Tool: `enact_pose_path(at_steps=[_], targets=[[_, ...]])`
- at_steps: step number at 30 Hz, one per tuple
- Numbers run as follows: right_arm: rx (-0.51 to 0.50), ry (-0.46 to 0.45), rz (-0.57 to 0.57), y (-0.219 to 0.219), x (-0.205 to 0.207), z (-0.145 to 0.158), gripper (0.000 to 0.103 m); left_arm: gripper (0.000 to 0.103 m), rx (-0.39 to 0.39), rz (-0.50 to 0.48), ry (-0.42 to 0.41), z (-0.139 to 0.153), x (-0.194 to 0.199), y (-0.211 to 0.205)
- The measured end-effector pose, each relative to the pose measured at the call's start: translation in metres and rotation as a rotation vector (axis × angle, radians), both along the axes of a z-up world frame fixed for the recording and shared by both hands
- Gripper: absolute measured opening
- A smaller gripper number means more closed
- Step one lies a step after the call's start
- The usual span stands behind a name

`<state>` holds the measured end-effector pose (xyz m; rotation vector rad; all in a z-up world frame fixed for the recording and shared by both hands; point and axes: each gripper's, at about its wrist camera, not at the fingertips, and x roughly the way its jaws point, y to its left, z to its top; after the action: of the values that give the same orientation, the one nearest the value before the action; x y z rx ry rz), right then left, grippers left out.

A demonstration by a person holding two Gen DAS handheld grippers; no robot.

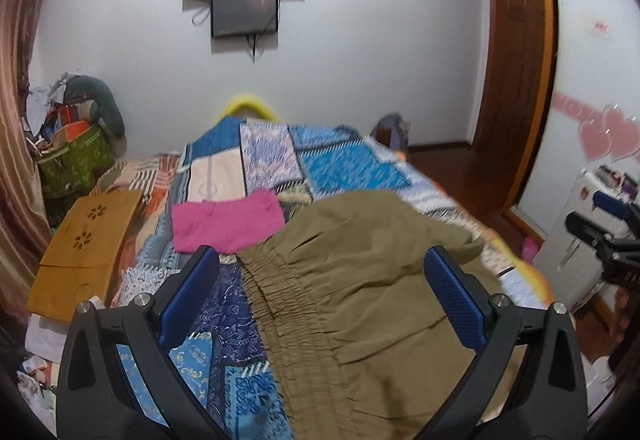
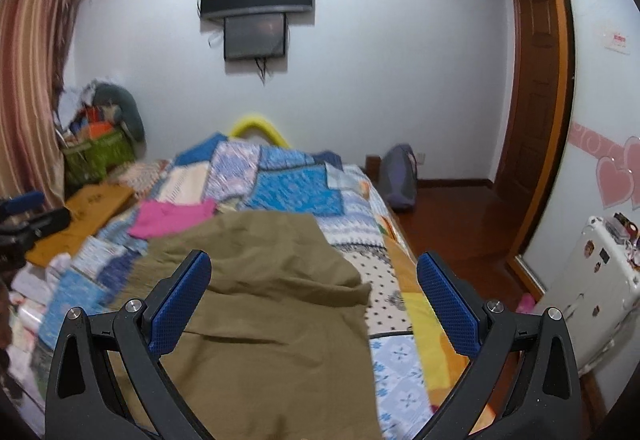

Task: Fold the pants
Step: 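Lower both tools and grasp the olive pants waistband and leg hem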

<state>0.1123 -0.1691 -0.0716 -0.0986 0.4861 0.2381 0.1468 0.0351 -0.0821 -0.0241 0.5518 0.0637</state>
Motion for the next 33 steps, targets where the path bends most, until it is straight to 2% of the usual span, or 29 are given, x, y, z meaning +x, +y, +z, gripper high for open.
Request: enact_pose_path(at_steps=[8, 12, 16, 20, 25, 28, 31, 33], targets=[[-0.003, 0.158, -0.003, -0.019, 0.059, -0.046, 0.102, 0.103, -0.028, 0.024, 0.181, -0.059, 0.078, 0.030], [0.039, 0.253, 0.037, -0.028, 0.081, -0.071, 0.102, 0.103, 0.022, 0.042, 0.299, -0.093, 0.105, 0.040], [0.013, 0.318, 0.046, -0.032, 0.096, -0.093, 0.100, 0.103, -0.052, -0.006, 0.372, -0.118, 0.115, 0.053], [-0.025, 0.405, 0.078, -0.032, 0.111, -0.111, 0.081, 0.094, -0.073, -0.008, 0.422, -0.133, 0.120, 0.061], [-0.048, 0.457, 0.090, -0.033, 0.133, -0.128, 0.076, 0.093, -0.111, -0.033, 0.483, -0.147, 0.121, 0.065], [-0.016, 0.541, 0.104, -0.036, 0.145, -0.142, 0.061, 0.091, -0.102, -0.051, 0.498, -0.154, 0.123, 0.062], [-0.012, 0.530, 0.103, -0.035, 0.141, -0.142, 0.058, 0.082, -0.116, -0.077, 0.504, -0.158, 0.124, 0.060], [-0.034, 0.524, 0.096, -0.034, 0.137, -0.142, 0.051, 0.068, -0.118, -0.099, 0.500, -0.157, 0.124, 0.056]])
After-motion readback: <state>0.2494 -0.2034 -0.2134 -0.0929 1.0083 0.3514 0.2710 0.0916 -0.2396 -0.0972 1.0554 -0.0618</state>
